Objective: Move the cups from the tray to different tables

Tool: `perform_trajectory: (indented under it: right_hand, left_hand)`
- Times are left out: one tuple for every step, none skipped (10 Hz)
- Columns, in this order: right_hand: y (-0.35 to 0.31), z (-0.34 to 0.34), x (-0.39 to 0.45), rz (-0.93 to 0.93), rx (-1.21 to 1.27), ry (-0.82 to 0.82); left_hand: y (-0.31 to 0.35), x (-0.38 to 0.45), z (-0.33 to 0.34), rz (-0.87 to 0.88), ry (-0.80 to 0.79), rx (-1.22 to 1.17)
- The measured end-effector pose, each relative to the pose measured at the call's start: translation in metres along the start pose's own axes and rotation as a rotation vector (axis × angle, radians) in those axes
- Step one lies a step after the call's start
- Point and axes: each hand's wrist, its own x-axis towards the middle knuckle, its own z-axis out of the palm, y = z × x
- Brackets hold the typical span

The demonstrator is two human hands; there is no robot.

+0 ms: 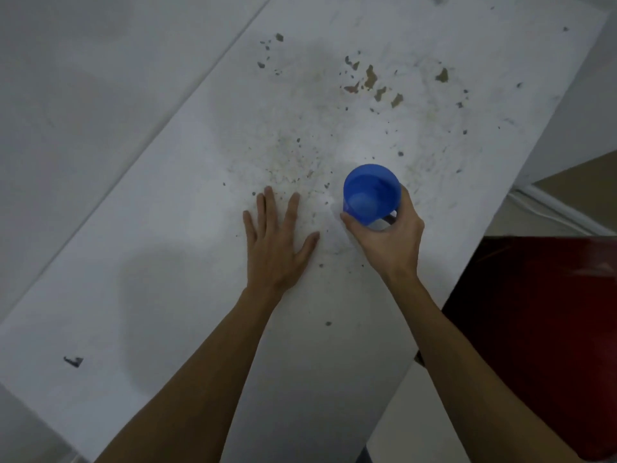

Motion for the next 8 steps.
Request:
perform_trajectory:
  right_hand:
    - [0.003,0.009,0.016,-0.001,0.013,0.004]
    - [0.004,0.018,0.026,0.001,0.019,0.018]
    - [0.003,0.024,0.031,-0.008,0.019,0.047]
    - [0.004,0.027,0.033,-0.008,0.022,0.063]
    - [0.007,0.028,0.033,-0.016,0.010,0.058]
    - [0.005,0.027,0.031,-0.017,0.011,0.046]
    - [0.008,0.022,0.030,0.010,0.010,-0.015]
    - [0.010,0.011,0.018,0.041,-0.002,-0.061]
  left_hand:
    - [-0.001,0.000,0.004,-0.015,0.009,0.048]
    - [-0.001,0.000,0.003,-0.027,0.015,0.061]
    - [0.000,0.001,0.003,-0.033,0.010,0.063]
    - [0.000,0.001,0.002,-0.036,0.004,0.058]
    - [0.000,0.001,0.002,-0.032,0.006,0.053]
    - [0.000,0.002,0.001,-0.026,0.019,0.048]
    - [0.000,0.000,0.000,-0.012,0.023,0.043]
    - [0.000,0.001,-0.001,-0.002,0.045,0.019]
